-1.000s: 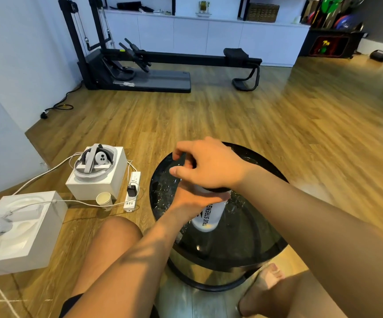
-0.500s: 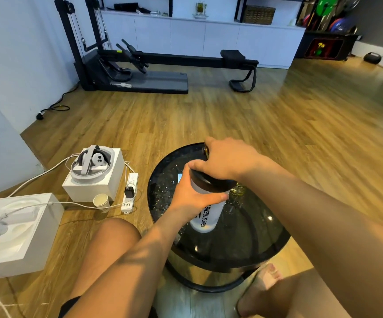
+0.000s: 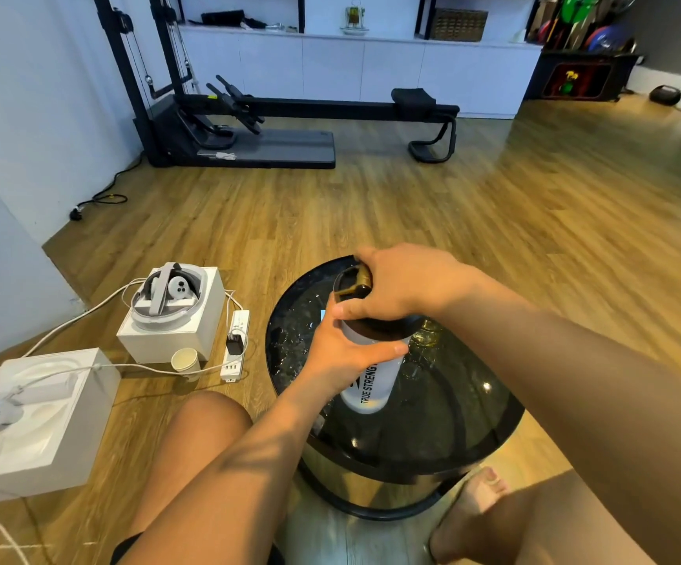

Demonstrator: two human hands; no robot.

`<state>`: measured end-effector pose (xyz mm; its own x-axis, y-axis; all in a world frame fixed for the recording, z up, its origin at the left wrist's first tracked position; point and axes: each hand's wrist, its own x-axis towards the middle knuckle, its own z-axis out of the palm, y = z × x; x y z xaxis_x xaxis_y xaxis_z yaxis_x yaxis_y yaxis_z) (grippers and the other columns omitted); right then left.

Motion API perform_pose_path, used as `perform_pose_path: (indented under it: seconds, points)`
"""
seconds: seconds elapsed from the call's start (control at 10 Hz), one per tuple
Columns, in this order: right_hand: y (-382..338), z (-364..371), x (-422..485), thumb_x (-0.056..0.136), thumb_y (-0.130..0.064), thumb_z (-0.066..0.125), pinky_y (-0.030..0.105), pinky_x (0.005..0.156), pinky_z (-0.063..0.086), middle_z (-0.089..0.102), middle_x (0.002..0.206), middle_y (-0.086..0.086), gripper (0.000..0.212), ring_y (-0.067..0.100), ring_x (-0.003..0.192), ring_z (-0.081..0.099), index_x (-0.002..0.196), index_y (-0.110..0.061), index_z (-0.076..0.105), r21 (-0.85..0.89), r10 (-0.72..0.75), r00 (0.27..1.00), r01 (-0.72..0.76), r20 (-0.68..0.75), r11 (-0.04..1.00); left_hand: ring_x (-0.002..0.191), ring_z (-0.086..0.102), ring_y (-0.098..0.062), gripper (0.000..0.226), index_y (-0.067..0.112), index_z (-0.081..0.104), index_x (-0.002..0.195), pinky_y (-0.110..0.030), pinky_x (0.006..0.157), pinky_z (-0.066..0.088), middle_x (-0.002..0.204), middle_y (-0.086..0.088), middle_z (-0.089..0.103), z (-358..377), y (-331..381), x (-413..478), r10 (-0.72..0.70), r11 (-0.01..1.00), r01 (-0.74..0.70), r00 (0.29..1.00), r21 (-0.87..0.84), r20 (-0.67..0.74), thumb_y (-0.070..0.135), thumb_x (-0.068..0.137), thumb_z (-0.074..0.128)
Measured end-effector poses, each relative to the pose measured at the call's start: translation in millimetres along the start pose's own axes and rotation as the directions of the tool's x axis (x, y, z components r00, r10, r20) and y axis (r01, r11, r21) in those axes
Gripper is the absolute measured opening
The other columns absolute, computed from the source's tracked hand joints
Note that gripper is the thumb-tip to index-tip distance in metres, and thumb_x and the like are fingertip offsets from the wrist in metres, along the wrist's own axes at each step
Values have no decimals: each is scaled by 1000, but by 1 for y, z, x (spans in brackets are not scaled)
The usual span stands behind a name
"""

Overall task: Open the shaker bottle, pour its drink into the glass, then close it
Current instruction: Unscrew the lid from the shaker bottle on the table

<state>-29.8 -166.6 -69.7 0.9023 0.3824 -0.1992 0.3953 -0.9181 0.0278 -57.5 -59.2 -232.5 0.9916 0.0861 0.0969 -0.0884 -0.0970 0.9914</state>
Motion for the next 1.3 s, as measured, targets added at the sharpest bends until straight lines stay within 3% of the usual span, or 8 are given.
perform_pose_path:
  seconds: [0.3, 0.4, 0.5, 0.7, 0.8, 1.0, 1.1, 1.3]
  points:
    - [1, -11, -7, 59, -37, 77, 58, 98, 33, 48, 126, -7, 70, 23, 121, 37, 123, -43, 47, 79, -254, 949, 243, 186, 967, 113, 69, -10, 90, 19, 52, 130, -44, 102, 53, 119, 1, 72, 0, 0, 1, 21, 1000, -21, 1000, -10, 19, 35, 52, 94]
    - [1, -12, -5, 70, -67, 65, 55, 100, 34, 58, 118, -5, 53, 24, 117, 49, 114, -38, 58, 204, -241, 970, 239, -17, 949, 113, 68, -7, 90, 27, 52, 130, -44, 102, 53, 119, 5, 71, 1, -3, 0, 19, 1000, -19, 1000, 16, 22, 39, 51, 95]
    - [3, -9, -3, 79, -80, 39, 51, 93, 40, 55, 124, 4, 69, 31, 120, 47, 127, -33, 54, 9, -74, 990, 75, -117, 997, 116, 66, -5, 91, 41, 49, 128, -38, 100, 53, 121, 10, 70, 2, -1, 0, 39, 999, -39, 999, 28, 16, 44, 49, 95]
    - [1, 0, -3, 84, -42, 52, 48, 95, 41, 57, 124, 0, 45, 28, 115, 50, 127, -30, 54, 119, -252, 966, 258, -65, 959, 110, 65, 4, 81, 69, 48, 110, -20, 87, 53, 114, 28, 68, 1, -3, -1, 47, 997, -48, 999, 65, 15, 47, 49, 95]
    - [4, -7, -4, 80, -37, 62, 40, 93, 46, 62, 122, -7, 47, 18, 113, 56, 126, -32, 55, 357, -328, 934, 358, -143, 863, 112, 64, 4, 85, 60, 48, 119, -29, 95, 56, 116, 27, 68, 1, 0, -3, 31, 998, -32, 999, 59, 16, 48, 49, 95]
    - [8, 4, 1, 73, -79, 52, 32, 58, 40, 61, 93, 1, 81, 24, 79, 54, 133, -26, 45, -6, -32, 988, 31, -151, 999, 119, 65, -12, 111, 24, 45, 139, -48, 104, 51, 122, 7, 69, 1, 3, -4, -30, 998, 28, 999, 58, 33, 52, 45, 95]
    - [9, 2, 4, 72, -72, 61, 34, 64, 43, 64, 112, 5, 87, 25, 84, 53, 142, -28, 36, 93, -87, 992, 96, -95, 991, 127, 59, -15, 134, 16, 31, 152, -48, 109, 47, 134, 0, 64, 1, 8, -5, -65, 996, 63, 997, 61, 38, 55, 41, 94]
    - [14, 7, 2, 66, -49, 75, 24, 63, 40, 55, 130, 4, 94, 19, 94, 50, 146, -28, 31, 279, -192, 977, 212, -96, 937, 116, 56, 16, 110, 64, 32, 133, -11, 93, 50, 124, 33, 63, 6, 10, -10, -54, 998, 53, 998, 33, 29, 52, 42, 93]
